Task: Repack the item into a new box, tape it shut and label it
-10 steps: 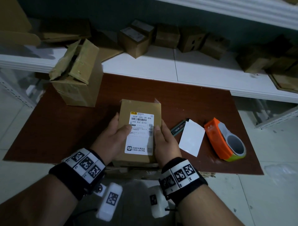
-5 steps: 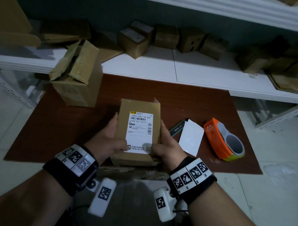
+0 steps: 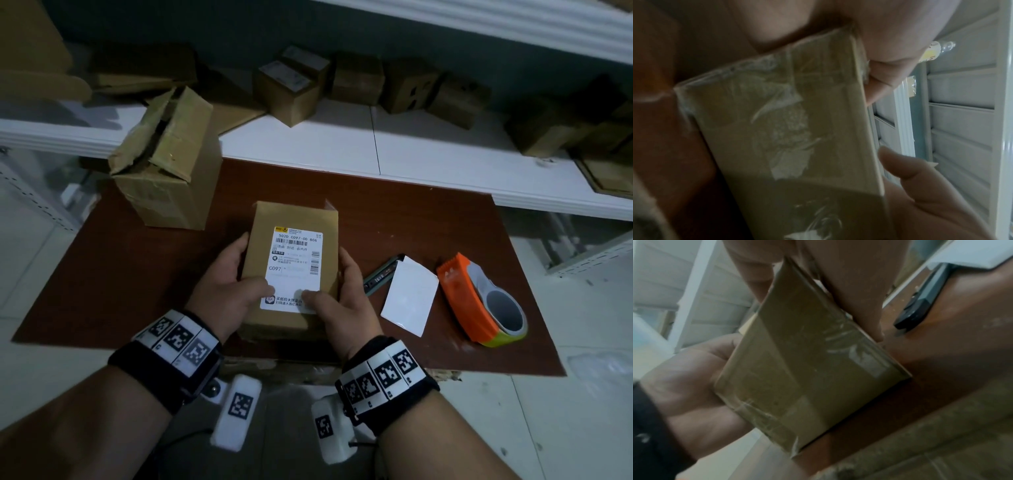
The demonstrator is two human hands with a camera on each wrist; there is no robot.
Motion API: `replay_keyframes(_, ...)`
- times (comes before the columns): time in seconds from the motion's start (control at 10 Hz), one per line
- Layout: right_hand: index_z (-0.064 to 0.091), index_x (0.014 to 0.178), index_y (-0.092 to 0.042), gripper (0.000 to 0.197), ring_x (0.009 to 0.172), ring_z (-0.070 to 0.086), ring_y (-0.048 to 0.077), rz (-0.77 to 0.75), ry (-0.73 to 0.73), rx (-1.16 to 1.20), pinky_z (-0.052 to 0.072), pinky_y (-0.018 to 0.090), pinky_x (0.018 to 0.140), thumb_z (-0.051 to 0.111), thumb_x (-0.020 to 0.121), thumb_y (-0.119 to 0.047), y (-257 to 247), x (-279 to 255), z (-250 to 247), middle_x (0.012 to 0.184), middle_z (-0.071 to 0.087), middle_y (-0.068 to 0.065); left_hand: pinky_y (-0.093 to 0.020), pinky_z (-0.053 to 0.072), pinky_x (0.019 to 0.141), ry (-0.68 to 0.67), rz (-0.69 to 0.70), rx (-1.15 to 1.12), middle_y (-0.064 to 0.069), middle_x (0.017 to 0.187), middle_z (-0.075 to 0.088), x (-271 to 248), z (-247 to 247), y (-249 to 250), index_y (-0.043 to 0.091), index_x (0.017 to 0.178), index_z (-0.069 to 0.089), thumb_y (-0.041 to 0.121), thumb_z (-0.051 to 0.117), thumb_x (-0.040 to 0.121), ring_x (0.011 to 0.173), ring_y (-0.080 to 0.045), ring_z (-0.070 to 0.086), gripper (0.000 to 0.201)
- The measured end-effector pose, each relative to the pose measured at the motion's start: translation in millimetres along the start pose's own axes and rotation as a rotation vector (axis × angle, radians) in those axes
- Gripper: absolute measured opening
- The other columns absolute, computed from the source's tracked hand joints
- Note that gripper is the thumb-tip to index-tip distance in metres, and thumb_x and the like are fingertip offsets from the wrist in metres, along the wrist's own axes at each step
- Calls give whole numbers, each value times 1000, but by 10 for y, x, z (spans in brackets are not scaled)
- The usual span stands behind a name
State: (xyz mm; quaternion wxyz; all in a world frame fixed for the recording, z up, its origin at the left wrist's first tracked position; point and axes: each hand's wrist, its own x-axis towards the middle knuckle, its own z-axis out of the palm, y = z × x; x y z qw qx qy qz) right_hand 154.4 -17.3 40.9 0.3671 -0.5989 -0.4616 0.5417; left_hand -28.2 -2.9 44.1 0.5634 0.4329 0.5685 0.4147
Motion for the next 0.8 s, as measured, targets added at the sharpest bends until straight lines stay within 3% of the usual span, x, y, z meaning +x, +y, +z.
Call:
replay_keyframes(0.1,16,158,-42,100,119,60,5,-6,6,-49,52,38,104,78,82,-20,-12,-8,29,136,57,-16,-57,53,93,-10,4,7,4,117,73,10,3,-5,38,137,51,9,65,64,107,-21,70,80)
replay_keyframes(0.3,9,160,-39,100,127,54,8,-4,33,-110,49,31,106,76,87,-22,-60,-27,42,151,46,-9,-46,54,94,19,-30,79,15,117,70,21,-10,-41,41,149,34,26,69,60,105,-10,68,97)
replay_keyframes(0.4,10,160,-37,97,125,48,2,-8,66,-148,46,21,98,76,89,-29,-106,-73,21,150,43,-14,-33,50,93,65,-52,87,26,119,58,6,-10,-9,41,153,25,27,66,60,106,3,60,103)
replay_keyframes(0.5,20,159,-33,85,110,52,-8,-6,121,-78,47,16,91,72,92,-28,-139,-105,-10,144,50,-13,-44,44,107,84,-29,28,23,136,53,16,-53,-40,45,150,27,34,70,56,122,-3,54,104)
replay_keyframes(0.6,28,157,-29,73,98,51,-15,8,141,-51,46,11,85,68,95,-28,-176,-161,-43,129,54,-22,-46,37,114,89,-11,34,18,153,41,-5,-99,-82,47,145,32,40,70,57,137,-5,43,96)
replay_keyframes(0.7,34,155,-26,68,112,50,-4,-1,134,-47,46,19,93,66,96,-30,-203,-242,-67,143,53,-12,-45,29,119,92,40,114,20,160,27,-89,-102,-46,45,147,30,42,69,63,145,-2,29,93)
replay_keyframes(0.8,38,153,-28,63,120,51,0,-28,133,-104,50,24,97,65,96,-34,-219,-323,-47,142,52,-13,-43,25,121,116,110,158,19,161,22,-166,-111,14,36,152,29,49,65,60,146,-1,23,100)
